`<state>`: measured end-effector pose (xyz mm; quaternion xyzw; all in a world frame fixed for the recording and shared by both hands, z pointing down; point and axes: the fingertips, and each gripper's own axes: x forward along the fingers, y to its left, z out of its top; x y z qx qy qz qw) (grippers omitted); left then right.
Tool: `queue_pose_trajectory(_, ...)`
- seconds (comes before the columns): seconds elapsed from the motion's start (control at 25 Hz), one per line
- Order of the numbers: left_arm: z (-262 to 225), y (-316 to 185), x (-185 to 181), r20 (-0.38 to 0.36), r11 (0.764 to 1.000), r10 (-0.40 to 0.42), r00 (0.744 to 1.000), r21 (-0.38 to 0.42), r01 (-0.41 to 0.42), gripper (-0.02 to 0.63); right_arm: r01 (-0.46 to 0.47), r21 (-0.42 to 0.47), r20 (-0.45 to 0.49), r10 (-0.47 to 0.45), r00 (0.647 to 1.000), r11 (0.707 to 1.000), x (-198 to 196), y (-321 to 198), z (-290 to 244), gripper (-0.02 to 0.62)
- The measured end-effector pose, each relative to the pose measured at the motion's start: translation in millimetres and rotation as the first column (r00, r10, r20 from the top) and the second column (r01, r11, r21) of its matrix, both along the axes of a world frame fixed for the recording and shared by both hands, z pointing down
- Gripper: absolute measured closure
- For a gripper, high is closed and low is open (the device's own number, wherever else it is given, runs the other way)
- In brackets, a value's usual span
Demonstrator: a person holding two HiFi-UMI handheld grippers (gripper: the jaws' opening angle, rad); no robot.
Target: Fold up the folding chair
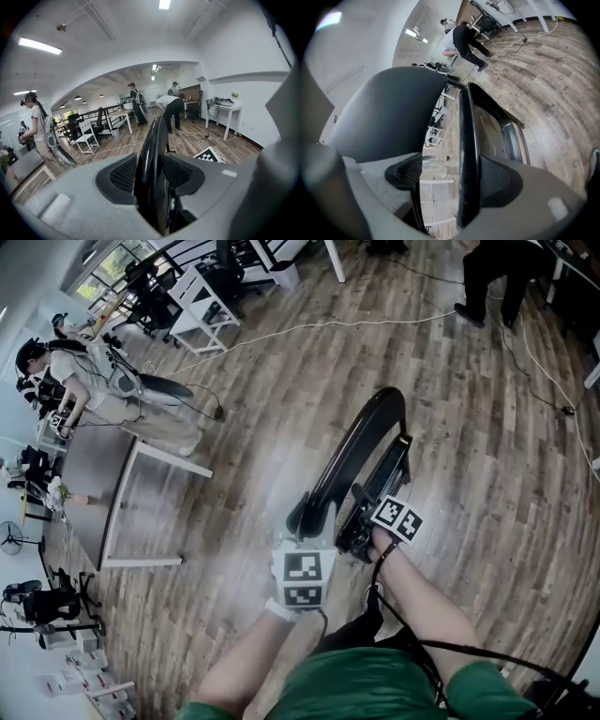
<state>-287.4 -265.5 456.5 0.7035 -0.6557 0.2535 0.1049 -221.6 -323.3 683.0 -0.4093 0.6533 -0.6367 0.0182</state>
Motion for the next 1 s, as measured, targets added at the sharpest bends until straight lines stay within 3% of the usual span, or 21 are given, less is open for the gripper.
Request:
queue_pose_trajectory(0.12, -1, -1, -5, 0.007, 1.0, -0.02, 1.0, -0.005, 0.02, 0.423, 0.016, 0.0, -0.006, -0.016, 1.0, 1.0, -6, -1, -3, 0.209)
queue_pose_trajectory(0.28, -1, -2, -11, 0.01, 0.999, -0.033, 0.999, -0.003, 0.033, 0.423, 0.113, 0.057, 0.044, -0.115, 0.992, 0.992, -6, 4, -9, 0.209)
queue_pose_trajectory(0.4, 0, -2, -13, 0.014, 0.998, -0.057, 0.998, 0.012, 0.057, 0.423, 0.203, 0.113, -0.007, -0.204, 0.979, 0.973, -1, 15, -18, 0.209)
queue_pose_trajectory(0.52, 2, -2, -13, 0.008, 0.997, -0.071, 0.997, 0.01, 0.071, 0.423, 0.266, 0.161, -0.048, -0.262, 0.964, 0.95, 19, 29, -34, 0.21)
queue_pose_trajectory(0.64, 0, -2, -13, 0.0, 0.997, -0.071, 0.997, 0.006, 0.071, 0.423, 0.272, 0.226, -0.06, -0.265, 0.962, 0.935, 48, 37, -68, 0.213)
queue_pose_trajectory(0.76, -1, 0, -12, -0.005, 0.997, -0.072, 0.997, 0.015, 0.072, 0.423, 0.285, 0.323, -0.115, -0.261, 0.958, 0.902, 82, 42, -112, 0.239)
queue_pose_trajectory(0.84, -2, 2, -12, -0.005, 0.997, -0.075, 0.997, 0.024, 0.075, 0.423, 0.301, 0.394, -0.166, -0.255, 0.953, 0.868, 105, 46, -145, 0.283)
queue_pose_trajectory(0.96, -2, 4, -10, 0.006, 0.996, -0.08, 0.997, 0.028, 0.079, 0.423, 0.309, 0.496, -0.235, -0.217, 0.947, 0.812, 141, 52, -192, 0.459)
queue_pose_trajectory(1.0, -3, 5, -9, 0.008, 0.996, -0.081, 0.997, 0.029, 0.081, 0.423, 0.309, 0.525, -0.256, -0.2, 0.946, 0.793, 152, 54, -207, 0.48)
